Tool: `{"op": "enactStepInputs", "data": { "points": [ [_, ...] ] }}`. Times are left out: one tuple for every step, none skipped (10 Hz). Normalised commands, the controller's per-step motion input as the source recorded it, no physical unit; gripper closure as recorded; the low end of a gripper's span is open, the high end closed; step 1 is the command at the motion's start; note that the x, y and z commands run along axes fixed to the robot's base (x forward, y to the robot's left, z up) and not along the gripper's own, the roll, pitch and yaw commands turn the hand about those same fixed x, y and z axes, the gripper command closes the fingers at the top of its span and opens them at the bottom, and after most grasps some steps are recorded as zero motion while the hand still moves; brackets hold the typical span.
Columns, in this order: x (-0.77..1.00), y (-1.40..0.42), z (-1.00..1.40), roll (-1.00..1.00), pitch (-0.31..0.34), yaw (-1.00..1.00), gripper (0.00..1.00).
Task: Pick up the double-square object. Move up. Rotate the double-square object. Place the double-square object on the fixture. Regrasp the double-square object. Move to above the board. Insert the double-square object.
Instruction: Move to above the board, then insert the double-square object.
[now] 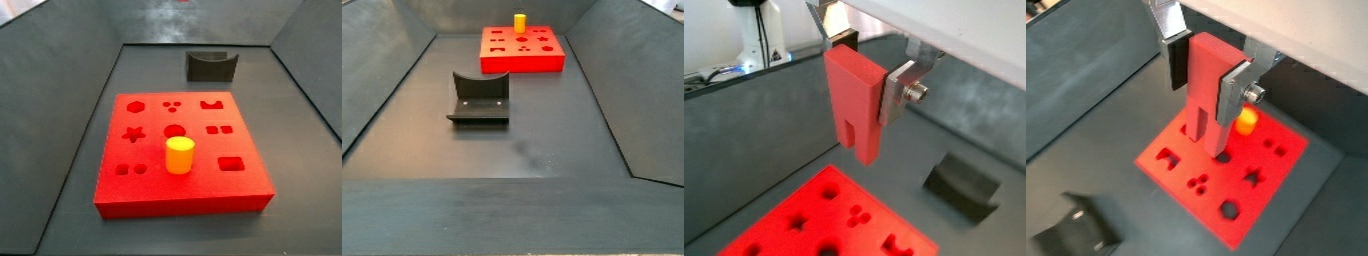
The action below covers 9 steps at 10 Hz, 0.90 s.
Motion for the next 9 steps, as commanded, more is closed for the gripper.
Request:
{"op": "enactStepInputs", "data": {
  "points": [
    [-0.13, 0.04, 0.01, -0.61, -0.094, -0.04, 1.00],
    [-0.12, 0.04, 0.01, -0.40, -0.098, -0.01, 1.00],
    [-0.09, 0.03, 0.01, -0.27, -0.093, -0.01, 1.00],
    [0.00, 0.00, 0.00, -0.02, -0.007, 0.01, 1.00],
    [0.00, -0.01, -0.14, 0.00, -0.124, 0.04, 1.00],
    [0.25, -0.03, -0.36, 0.00, -0.170, 0.14, 1.00],
    [0.72, 0.00, -0.50, 0.00, -0.067, 0.26, 1.00],
    [0.84, 0.00, -0.44, -0.06, -0.080, 0.21, 1.00],
    [0.90, 0.00, -0.38, -0.11, -0.074, 0.21, 1.00]
  ]
}}
